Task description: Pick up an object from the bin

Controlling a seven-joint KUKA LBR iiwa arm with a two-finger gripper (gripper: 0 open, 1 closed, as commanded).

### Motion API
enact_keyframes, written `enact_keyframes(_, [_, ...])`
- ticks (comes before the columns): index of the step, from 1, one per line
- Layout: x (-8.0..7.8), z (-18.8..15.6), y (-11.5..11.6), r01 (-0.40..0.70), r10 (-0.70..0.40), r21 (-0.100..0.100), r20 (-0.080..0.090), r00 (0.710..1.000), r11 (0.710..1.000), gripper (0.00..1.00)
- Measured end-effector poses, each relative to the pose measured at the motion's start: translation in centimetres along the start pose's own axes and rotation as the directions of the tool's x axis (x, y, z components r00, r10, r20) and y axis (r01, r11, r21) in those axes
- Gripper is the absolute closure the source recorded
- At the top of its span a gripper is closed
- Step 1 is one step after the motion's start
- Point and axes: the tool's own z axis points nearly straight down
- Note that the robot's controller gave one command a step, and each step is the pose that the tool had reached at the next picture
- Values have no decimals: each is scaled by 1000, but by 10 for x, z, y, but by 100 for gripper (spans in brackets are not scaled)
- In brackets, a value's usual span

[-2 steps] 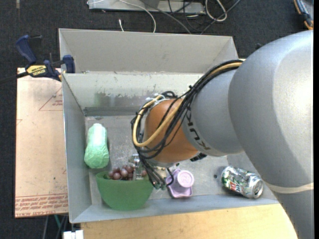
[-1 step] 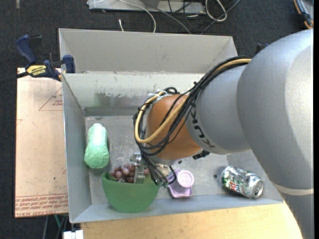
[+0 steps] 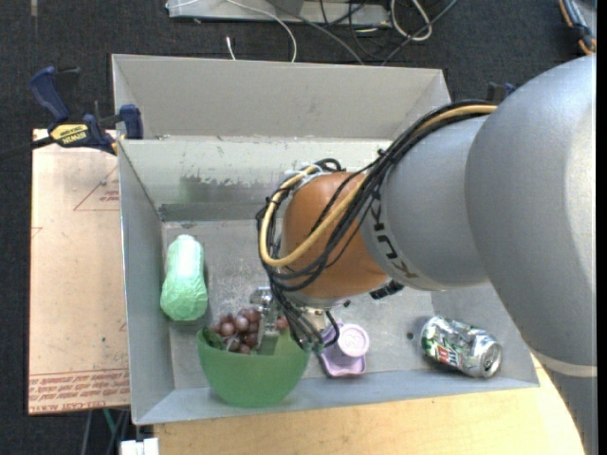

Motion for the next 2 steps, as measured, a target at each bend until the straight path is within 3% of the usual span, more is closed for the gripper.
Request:
enact_keyframes(1, [1,-34,0,-1,1,2,-9,1000,1000,100])
enact_keyframes(2, [-2,-55,1,-1,1,0,-2,1000,1000,100])
